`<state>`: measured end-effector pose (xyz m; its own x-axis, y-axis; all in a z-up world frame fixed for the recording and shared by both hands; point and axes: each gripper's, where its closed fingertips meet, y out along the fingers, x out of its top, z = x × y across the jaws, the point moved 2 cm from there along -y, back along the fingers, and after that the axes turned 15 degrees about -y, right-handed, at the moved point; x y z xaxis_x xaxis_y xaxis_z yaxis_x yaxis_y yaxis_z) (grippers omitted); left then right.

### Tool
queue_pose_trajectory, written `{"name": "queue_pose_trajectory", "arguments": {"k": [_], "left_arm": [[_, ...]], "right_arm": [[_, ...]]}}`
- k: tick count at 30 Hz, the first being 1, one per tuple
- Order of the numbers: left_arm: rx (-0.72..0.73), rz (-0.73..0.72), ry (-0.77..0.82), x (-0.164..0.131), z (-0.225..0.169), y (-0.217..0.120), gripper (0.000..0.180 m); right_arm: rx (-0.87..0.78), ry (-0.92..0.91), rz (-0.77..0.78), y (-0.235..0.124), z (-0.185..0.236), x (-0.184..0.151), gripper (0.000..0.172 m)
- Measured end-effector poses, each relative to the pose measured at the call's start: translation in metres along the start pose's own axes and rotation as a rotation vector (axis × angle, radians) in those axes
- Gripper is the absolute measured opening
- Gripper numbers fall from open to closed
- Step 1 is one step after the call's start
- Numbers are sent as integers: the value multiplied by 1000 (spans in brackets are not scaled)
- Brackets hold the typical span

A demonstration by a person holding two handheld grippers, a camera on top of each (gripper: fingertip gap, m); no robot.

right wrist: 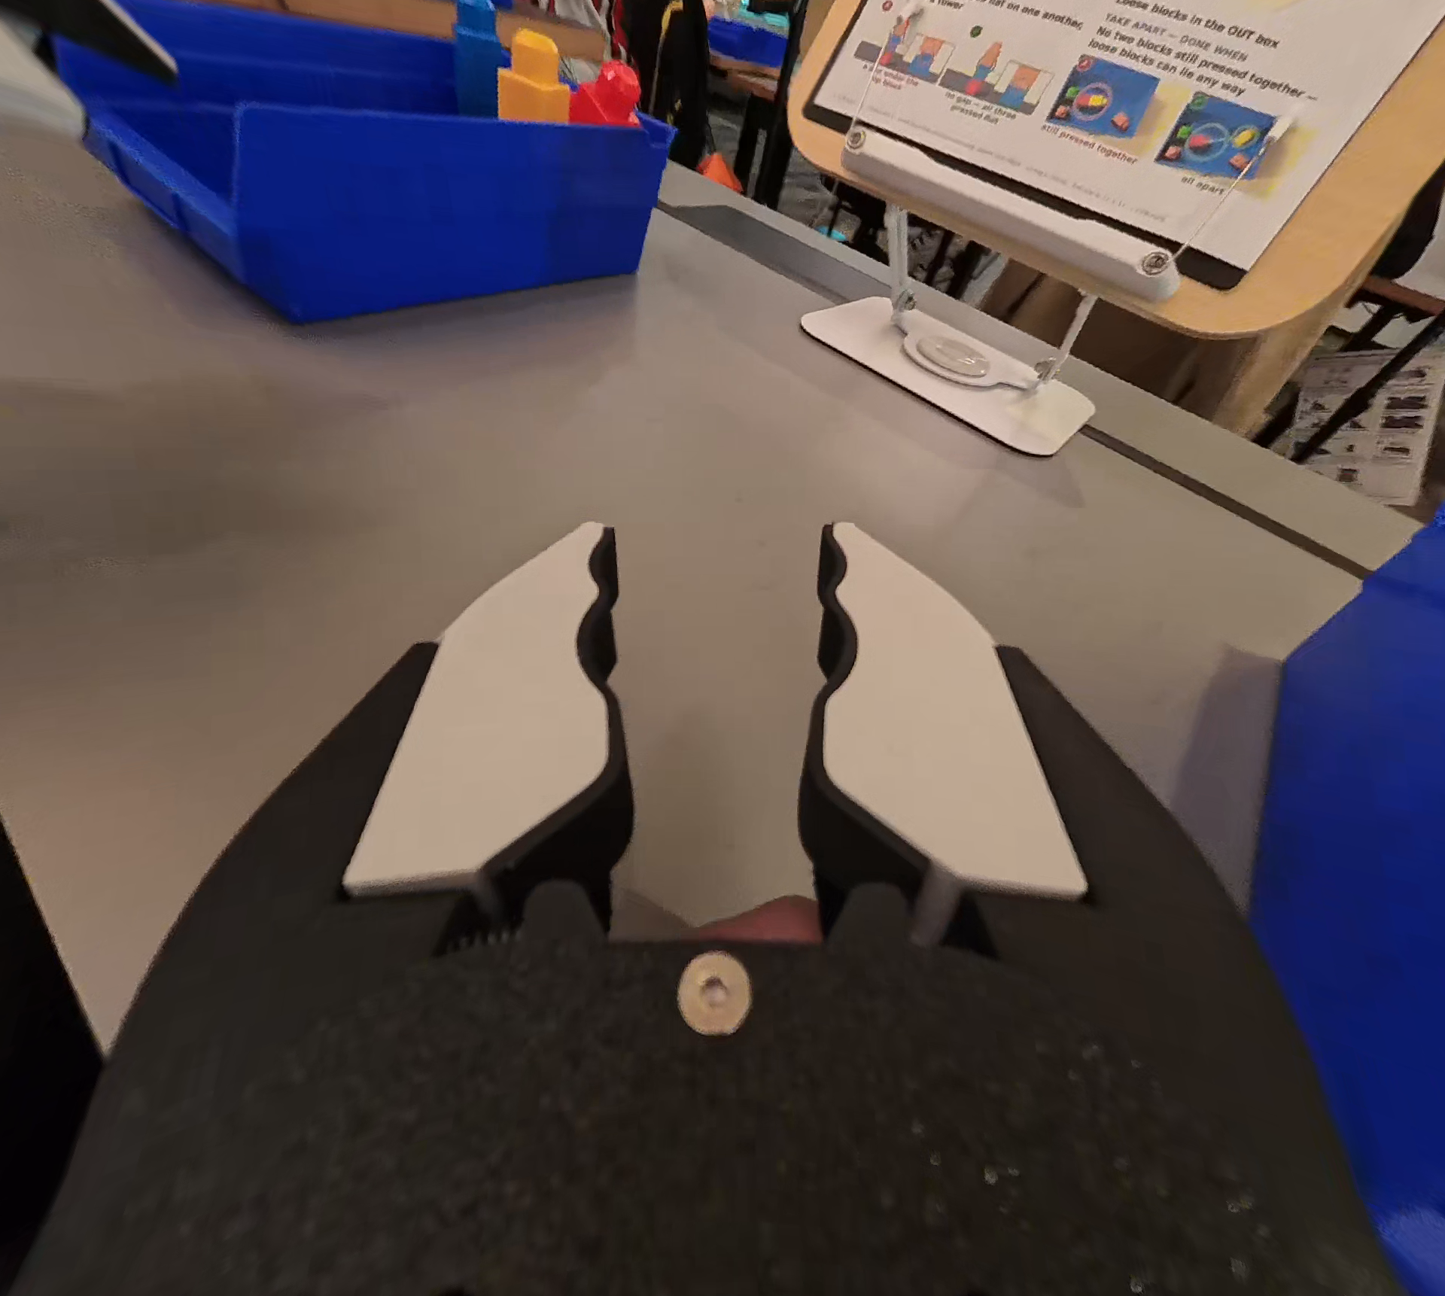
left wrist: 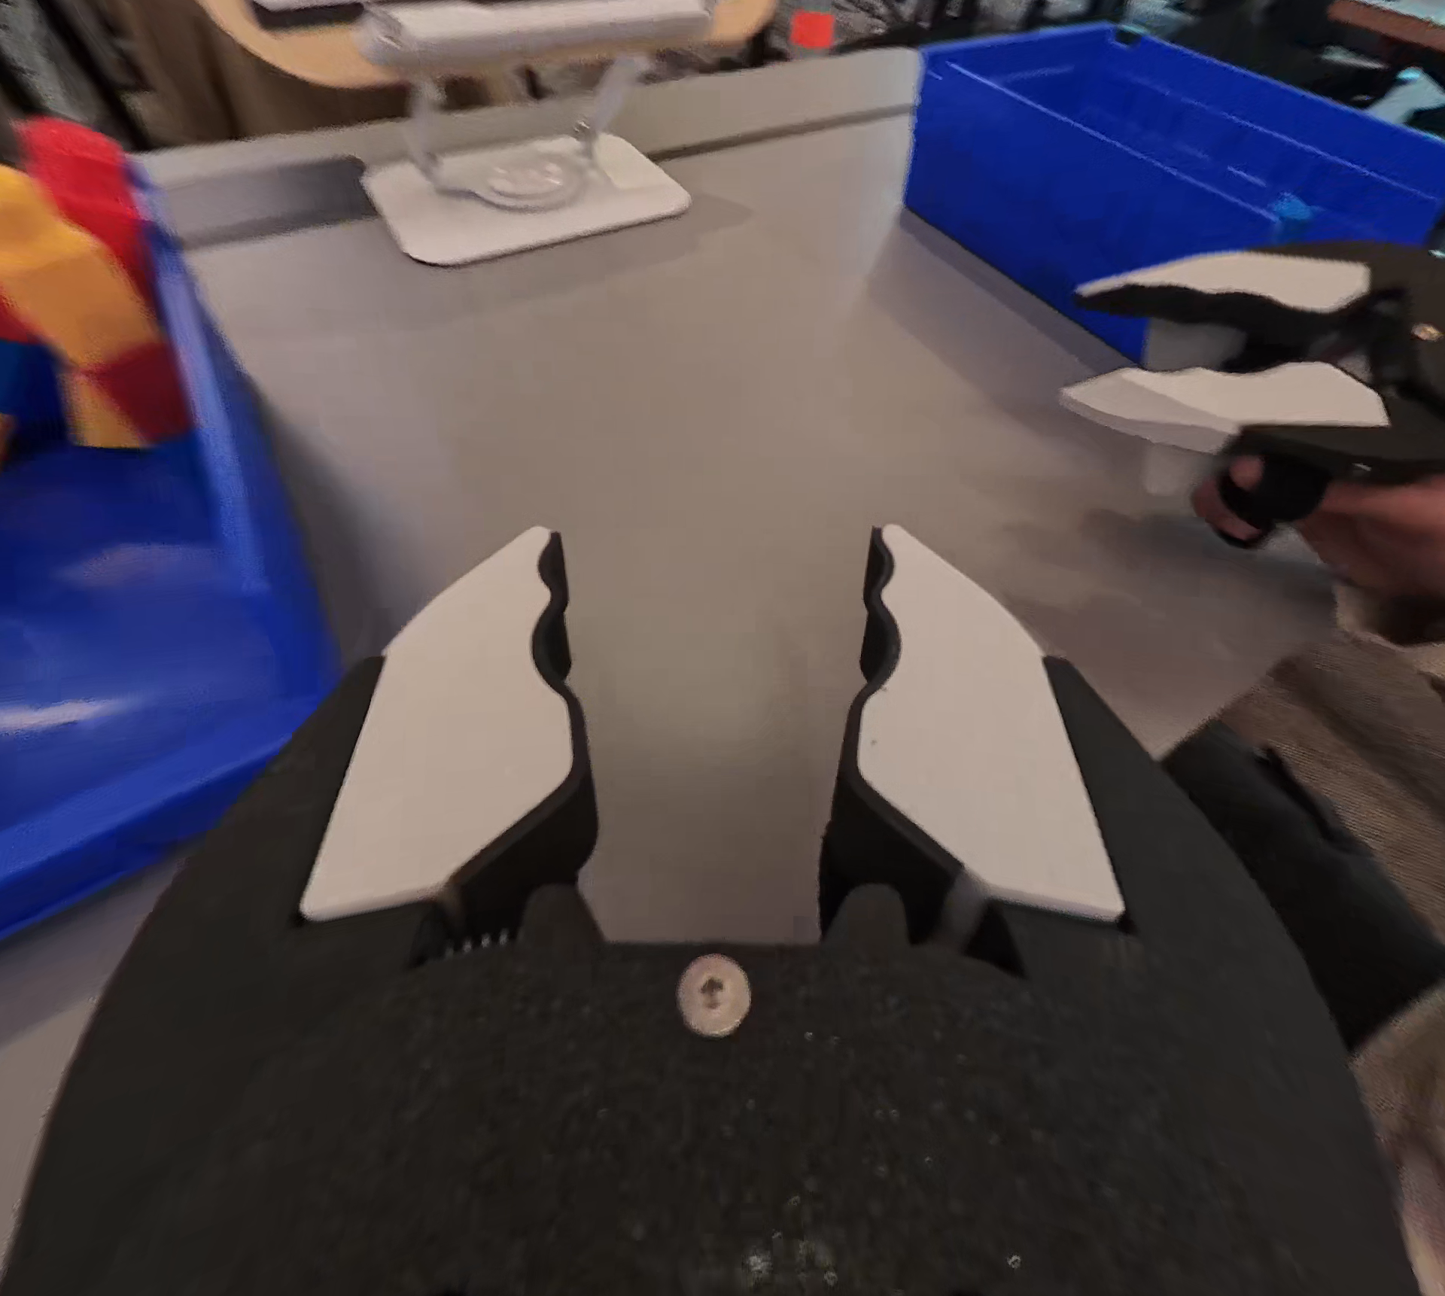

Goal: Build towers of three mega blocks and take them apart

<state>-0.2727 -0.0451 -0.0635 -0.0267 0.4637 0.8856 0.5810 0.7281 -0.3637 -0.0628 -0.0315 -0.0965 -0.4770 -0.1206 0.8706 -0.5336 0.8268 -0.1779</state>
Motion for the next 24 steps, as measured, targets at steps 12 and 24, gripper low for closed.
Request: {"name": "queue_pose_trajectory", "arguments": {"k": [12, 24], "left_arm": [[379, 218, -13, 137, 248, 21, 69], [499, 565, 44, 135, 356, 95, 56]], "right_arm": [[122, 168, -141, -9, 7, 17, 47], [171, 218, -151, -5, 7, 9, 44]]}}
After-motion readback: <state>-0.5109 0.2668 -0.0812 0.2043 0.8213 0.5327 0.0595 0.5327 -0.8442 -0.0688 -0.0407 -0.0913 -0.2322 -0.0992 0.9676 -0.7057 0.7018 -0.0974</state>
